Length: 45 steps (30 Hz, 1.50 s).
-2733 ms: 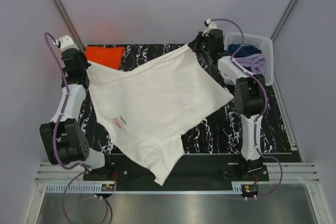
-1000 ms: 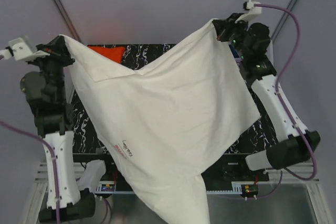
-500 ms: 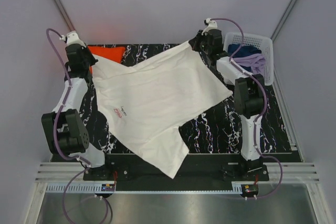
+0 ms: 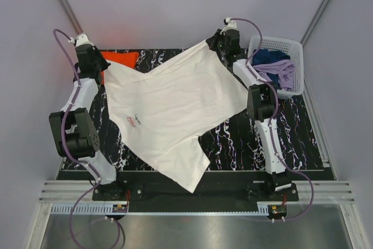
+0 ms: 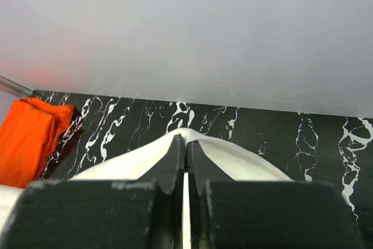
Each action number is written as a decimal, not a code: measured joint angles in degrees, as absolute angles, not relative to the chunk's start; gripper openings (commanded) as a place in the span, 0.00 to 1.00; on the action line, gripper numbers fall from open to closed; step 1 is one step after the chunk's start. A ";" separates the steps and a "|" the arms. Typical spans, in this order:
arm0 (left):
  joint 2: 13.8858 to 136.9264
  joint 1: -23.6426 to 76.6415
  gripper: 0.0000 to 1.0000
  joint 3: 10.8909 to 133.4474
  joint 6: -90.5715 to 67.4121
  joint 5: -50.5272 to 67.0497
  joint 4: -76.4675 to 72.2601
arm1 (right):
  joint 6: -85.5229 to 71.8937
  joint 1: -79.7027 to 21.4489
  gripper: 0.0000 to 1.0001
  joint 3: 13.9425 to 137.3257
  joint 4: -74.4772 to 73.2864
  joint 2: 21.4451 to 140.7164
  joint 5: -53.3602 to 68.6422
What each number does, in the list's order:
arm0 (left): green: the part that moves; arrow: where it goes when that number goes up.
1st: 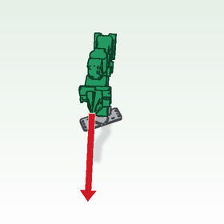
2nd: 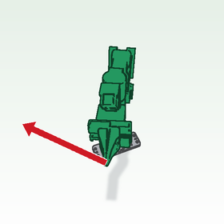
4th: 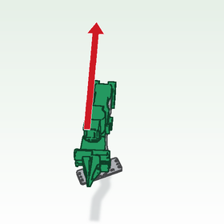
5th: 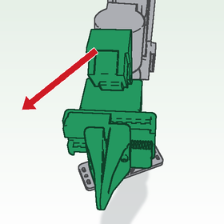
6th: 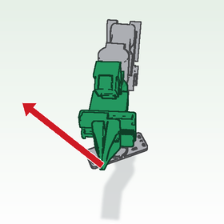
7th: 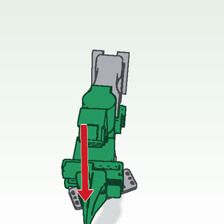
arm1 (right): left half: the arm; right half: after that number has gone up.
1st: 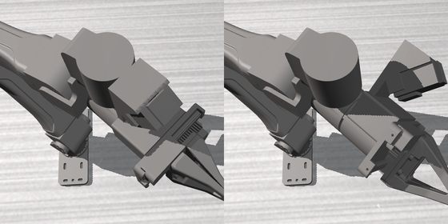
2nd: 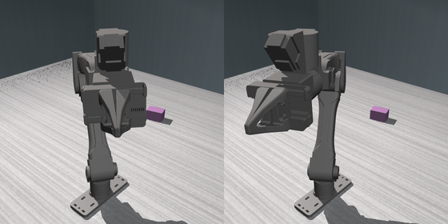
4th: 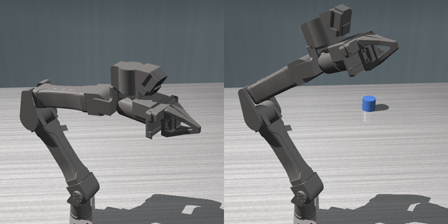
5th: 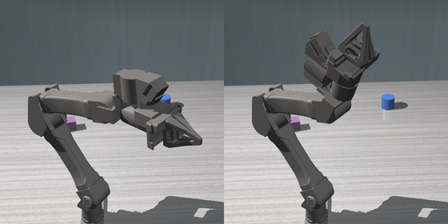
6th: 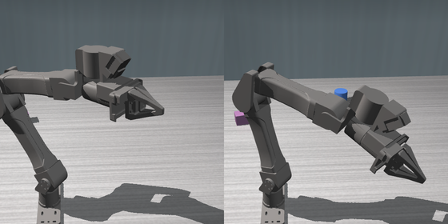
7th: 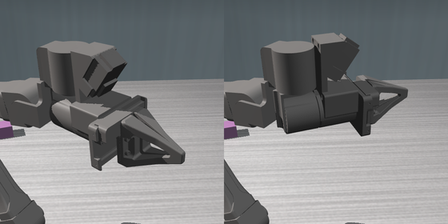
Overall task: Fold and stack the t-shirts
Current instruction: Flatten the tshirt out, then fold the tshirt
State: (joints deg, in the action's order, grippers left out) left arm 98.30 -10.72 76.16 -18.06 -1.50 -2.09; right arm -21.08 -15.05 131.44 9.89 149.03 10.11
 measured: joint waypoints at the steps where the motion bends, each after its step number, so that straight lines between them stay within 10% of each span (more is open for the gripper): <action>1: 97.86 -10.72 0.00 76.16 -18.98 -1.43 -1.10 | -21.89 -14.83 0.00 132.77 9.08 149.84 10.11; 45: 60.27 -0.47 0.00 60.86 -50.24 1.02 30.35 | -39.51 -5.23 0.00 143.98 -25.41 151.22 24.80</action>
State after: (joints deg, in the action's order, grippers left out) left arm 60.27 -0.47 60.86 -50.24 1.02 30.35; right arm -39.51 -5.23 143.98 -25.41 151.22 24.80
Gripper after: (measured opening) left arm 0.012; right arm 0.014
